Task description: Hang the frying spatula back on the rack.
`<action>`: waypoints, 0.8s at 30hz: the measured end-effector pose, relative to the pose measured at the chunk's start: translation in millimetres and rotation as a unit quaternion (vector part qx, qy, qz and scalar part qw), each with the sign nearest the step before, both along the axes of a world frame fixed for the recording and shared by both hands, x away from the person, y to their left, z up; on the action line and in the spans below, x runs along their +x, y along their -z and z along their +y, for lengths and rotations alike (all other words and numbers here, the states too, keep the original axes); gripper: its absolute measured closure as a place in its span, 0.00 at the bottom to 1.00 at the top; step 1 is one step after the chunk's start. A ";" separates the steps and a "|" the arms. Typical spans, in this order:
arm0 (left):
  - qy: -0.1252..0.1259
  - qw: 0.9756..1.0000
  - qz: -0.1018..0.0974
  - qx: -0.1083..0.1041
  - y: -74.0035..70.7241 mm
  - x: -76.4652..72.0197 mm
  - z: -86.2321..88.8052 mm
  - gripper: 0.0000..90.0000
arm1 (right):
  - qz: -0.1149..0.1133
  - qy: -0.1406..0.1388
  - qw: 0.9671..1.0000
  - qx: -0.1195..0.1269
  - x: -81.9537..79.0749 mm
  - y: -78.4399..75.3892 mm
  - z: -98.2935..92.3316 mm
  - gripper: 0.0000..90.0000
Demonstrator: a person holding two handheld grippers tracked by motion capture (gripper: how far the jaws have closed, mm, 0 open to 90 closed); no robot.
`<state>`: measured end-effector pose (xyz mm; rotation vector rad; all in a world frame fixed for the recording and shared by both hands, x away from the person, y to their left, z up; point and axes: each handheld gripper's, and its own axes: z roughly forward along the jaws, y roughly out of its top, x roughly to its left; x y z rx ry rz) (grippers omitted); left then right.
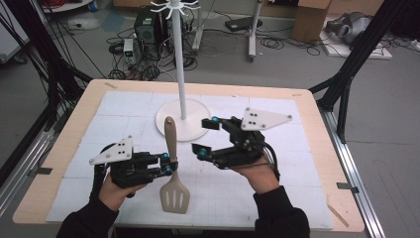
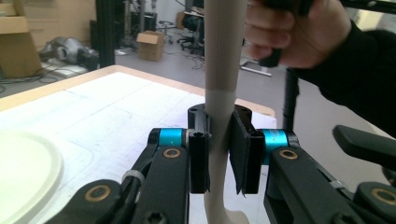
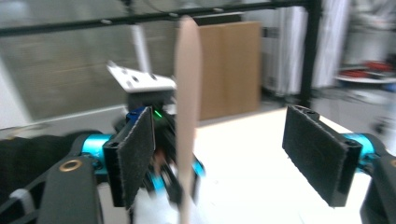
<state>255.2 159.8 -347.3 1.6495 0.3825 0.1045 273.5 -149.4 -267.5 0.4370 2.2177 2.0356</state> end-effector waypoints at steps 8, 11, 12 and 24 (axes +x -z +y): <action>-0.029 1.000 -0.001 -0.010 -8.5 9.7 4.8 0.87 | -0.018 0.133 0.990 -0.048 -26.3 30.7 -63.0 0.24; -0.040 0.999 -0.002 -0.006 -18.2 17.1 2.8 0.87 | -0.016 0.152 0.987 -0.047 -30.8 36.6 -76.8 0.24; -0.042 0.999 -0.003 -0.001 -22.4 20.1 1.8 0.87 | -0.016 0.162 0.985 -0.051 -32.6 39.0 -83.1 0.23; -0.089 0.995 -0.014 0.032 -65.0 62.0 -1.6 0.87 | -0.011 0.258 0.964 -0.068 -43.1 59.2 -129.3 0.18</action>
